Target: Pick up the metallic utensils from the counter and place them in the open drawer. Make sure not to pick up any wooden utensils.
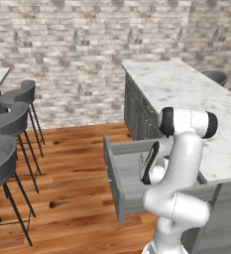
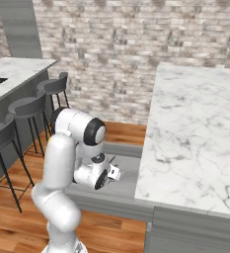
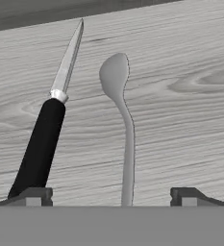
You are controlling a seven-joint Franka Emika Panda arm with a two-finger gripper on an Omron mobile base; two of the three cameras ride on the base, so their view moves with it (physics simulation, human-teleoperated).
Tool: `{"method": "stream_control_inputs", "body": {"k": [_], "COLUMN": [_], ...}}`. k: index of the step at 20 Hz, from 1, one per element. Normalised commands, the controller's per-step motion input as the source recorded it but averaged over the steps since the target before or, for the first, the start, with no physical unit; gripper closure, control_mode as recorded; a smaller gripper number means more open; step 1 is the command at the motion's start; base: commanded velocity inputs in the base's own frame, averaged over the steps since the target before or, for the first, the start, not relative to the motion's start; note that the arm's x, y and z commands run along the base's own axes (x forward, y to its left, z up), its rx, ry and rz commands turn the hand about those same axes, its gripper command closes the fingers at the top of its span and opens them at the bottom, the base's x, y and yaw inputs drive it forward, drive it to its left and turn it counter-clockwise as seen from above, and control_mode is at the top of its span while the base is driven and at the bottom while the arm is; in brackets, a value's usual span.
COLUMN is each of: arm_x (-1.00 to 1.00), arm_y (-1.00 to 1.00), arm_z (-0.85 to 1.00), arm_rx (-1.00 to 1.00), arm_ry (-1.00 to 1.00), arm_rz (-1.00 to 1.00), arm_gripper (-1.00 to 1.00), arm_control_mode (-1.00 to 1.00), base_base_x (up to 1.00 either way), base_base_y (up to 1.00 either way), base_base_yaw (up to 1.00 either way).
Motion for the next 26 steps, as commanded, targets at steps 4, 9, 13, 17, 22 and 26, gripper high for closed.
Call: {"method": "stream_control_inputs", "body": {"k": [4,9,13,17,22,26], "arm_x": [-0.19,-0.02,-0.01,-0.15,-0.19,-0.21], "arm_y": [0.04,0.02,0.02,0.0,0.0,0.02], "arm_z": [1.0,1.0,1.0,1.0,1.0,1.0], "arm_rx": [-0.01,0.0,-0.01,-0.02,-0.03,-0.07], "arm_ry": [0.0,0.0,0.0,0.0,0.0,0.0], "arm_rz": [-0.06,-0.05,-0.05,-0.04,-0.01,-0.02], "arm_gripper": [-1.0,-1.0,-1.0,-1.0,-1.0,-1.0], "arm_control_mode": [-1.0,-1.0,-1.0,-1.0,-1.0,-1.0], "base_base_x": [0.0,0.0,0.0,0.0,0.0,0.0], "base_base_y": [0.0,0.0,0.0,0.0,0.0,0.0], "base_base_yaw": [0.0,0.0,0.0,0.0,0.0,0.0]}}
